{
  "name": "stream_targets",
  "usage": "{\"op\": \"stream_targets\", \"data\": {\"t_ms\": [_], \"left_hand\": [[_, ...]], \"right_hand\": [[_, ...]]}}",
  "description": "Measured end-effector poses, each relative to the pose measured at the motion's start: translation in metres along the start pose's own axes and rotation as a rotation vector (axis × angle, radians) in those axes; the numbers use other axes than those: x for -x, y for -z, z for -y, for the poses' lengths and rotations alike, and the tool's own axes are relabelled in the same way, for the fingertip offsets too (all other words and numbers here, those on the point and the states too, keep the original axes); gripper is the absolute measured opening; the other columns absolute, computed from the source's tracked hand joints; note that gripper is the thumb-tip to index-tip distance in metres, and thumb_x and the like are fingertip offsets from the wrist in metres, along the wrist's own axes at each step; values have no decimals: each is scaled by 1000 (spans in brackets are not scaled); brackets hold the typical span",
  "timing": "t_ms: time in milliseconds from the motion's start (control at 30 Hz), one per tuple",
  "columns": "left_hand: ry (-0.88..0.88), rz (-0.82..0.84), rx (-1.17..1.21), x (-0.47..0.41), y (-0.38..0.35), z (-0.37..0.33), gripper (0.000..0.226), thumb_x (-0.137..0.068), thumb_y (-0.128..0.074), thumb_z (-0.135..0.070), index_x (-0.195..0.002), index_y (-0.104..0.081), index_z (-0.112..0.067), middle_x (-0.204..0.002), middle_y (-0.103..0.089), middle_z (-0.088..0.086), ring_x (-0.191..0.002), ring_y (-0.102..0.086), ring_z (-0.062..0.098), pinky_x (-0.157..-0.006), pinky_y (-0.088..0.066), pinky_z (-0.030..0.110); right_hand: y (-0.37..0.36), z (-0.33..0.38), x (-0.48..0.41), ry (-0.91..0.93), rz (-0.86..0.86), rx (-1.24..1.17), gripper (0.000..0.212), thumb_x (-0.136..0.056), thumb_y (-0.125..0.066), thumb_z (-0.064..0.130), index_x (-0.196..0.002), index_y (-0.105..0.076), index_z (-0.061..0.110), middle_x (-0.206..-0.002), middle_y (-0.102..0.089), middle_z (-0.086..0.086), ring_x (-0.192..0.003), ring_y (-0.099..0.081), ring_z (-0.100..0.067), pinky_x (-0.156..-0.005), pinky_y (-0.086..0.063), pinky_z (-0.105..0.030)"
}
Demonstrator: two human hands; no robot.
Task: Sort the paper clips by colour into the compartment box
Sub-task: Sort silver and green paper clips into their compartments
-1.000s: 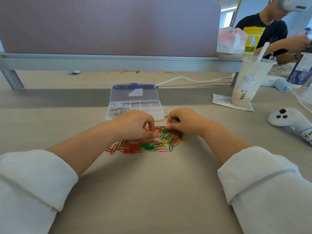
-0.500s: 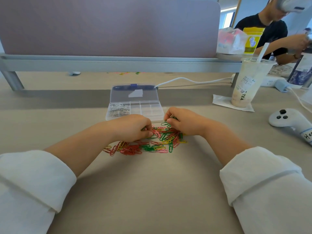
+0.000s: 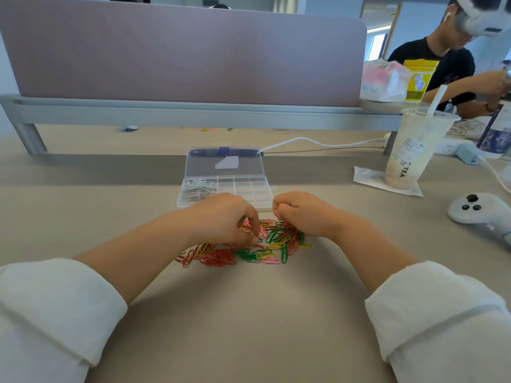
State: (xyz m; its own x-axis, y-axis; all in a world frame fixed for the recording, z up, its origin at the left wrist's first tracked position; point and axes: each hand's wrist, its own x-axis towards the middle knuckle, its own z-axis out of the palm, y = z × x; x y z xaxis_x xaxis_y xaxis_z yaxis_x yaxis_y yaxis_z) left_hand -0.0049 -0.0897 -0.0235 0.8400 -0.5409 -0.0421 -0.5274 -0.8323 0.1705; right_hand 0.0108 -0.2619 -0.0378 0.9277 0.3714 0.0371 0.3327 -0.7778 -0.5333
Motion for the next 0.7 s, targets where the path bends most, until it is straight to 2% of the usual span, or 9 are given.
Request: {"op": "stream_targets", "data": {"t_ms": [100, 167, 300, 367, 533, 633, 700], "left_hand": [[-1, 8, -28, -2, -3, 1, 19, -84, -63, -34, -101, -65, -25, -65, -38, -16, -59, -38, -1, -51, -27, 12], [2, 17, -37, -3, -6, 2, 16, -87, -60, -32, -100, -62, -22, -65, -37, -16, -59, -37, -1, -51, -25, 11], [23, 26, -4, -5, -8, 2, 11, -96, -44, -30, -98, -48, -20, -69, -38, -15, -63, -38, 3, -52, -26, 12], [47, 14, 69, -5, -7, 3, 13, -98, -37, -28, -91, -40, -18, -71, -42, -10, -64, -39, 7, -55, -29, 16], [60, 10, 162, -2, -3, 5, 16, -99, -32, -26, -87, -36, -17, -70, -43, -2, -62, -36, 11, -56, -31, 25], [67, 11, 196, -1, -2, 6, 22, -99, -31, -26, -78, -36, -22, -73, -44, -2, -64, -37, 12, -59, -32, 27], [72, -2, 223, 0, -2, 6, 25, -98, -31, -24, -74, -35, -23, -72, -44, -2, -64, -37, 13, -60, -32, 28]], "right_hand": [[-2, 0, 1, -30, -35, -58, 34, -87, -37, 7, -54, -35, 14, -60, -36, -1, -62, -32, -17, -59, -30, -30], [-2, 0, 2, -38, -45, -64, 33, -86, -37, 8, -54, -33, 13, -59, -35, -2, -62, -31, -18, -60, -29, -32], [-2, 3, 2, -45, -43, -47, 34, -86, -37, 8, -53, -34, 14, -58, -35, -1, -59, -30, -16, -58, -29, -31], [-1, 5, 3, -49, -38, -66, 35, -87, -38, 9, -53, -34, 14, -57, -34, -1, -58, -29, -16, -58, -28, -31], [3, 10, 9, -18, 12, -61, 47, -96, -39, 26, -51, -31, 15, -52, -31, -1, -49, -27, -16, -57, -25, -30], [5, 12, 9, -1, 38, -11, 53, -99, -35, 35, -50, -36, 14, -48, -37, 0, -36, -32, -7, -51, -32, -26], [5, 13, 10, 9, 89, 13, 54, -99, -34, 35, -50, -41, 14, -45, -45, 4, -33, -36, -5, -48, -37, -16]]}}
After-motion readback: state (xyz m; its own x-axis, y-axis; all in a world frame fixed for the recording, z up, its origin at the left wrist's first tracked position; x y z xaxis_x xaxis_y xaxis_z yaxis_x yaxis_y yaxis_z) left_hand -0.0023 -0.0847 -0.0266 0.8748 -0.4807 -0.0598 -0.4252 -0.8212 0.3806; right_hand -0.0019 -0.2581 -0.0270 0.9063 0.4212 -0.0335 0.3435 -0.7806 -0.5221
